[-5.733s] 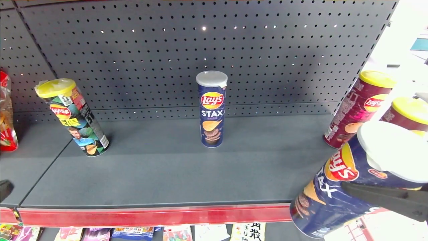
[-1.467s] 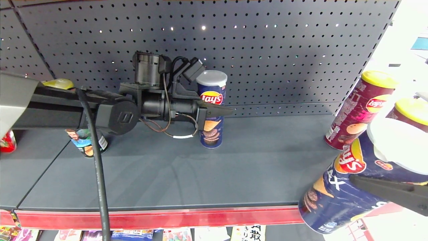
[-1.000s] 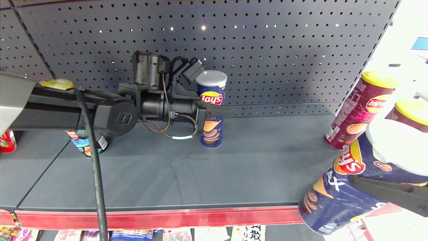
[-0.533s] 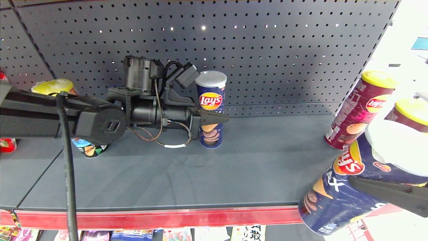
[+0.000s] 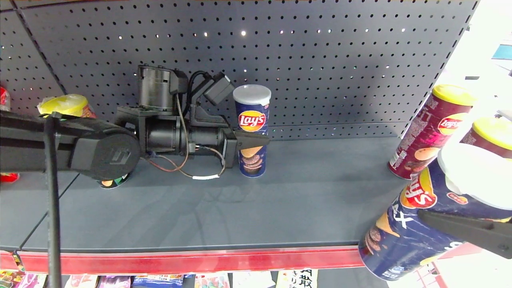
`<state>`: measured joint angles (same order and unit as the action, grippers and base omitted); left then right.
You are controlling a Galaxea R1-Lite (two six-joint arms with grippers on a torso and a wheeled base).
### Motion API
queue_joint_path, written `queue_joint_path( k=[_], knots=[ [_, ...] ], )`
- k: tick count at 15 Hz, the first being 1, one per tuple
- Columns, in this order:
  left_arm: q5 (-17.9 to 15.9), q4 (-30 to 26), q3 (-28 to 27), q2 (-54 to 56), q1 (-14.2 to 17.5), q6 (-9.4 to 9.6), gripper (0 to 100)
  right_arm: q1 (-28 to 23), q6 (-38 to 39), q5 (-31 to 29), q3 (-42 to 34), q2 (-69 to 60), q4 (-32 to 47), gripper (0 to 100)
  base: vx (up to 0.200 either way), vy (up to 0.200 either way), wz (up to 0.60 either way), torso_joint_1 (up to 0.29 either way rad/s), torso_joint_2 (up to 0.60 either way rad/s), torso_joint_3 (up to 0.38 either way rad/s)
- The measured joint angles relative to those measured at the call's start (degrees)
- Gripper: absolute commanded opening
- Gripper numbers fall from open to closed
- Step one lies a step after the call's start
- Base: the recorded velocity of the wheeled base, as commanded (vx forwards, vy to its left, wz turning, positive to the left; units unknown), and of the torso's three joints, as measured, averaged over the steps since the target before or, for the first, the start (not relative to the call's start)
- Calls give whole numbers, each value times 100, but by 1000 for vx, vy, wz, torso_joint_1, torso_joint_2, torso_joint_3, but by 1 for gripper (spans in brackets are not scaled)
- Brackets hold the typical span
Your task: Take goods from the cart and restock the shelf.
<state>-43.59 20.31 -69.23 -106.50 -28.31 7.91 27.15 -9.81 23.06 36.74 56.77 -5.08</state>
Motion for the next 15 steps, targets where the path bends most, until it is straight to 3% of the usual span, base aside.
queue_joint_path(
  k=[5,15],
  knots=[
    [183,10,490,285,-24,-15,0,-13,-1,2,-17,-10,9,0,0,0,0,0,0,0],
    [150,27,443,241,-13,13,0,-20,0,2,-44,1,9,0,0,0,0,0,0,0]
  ],
)
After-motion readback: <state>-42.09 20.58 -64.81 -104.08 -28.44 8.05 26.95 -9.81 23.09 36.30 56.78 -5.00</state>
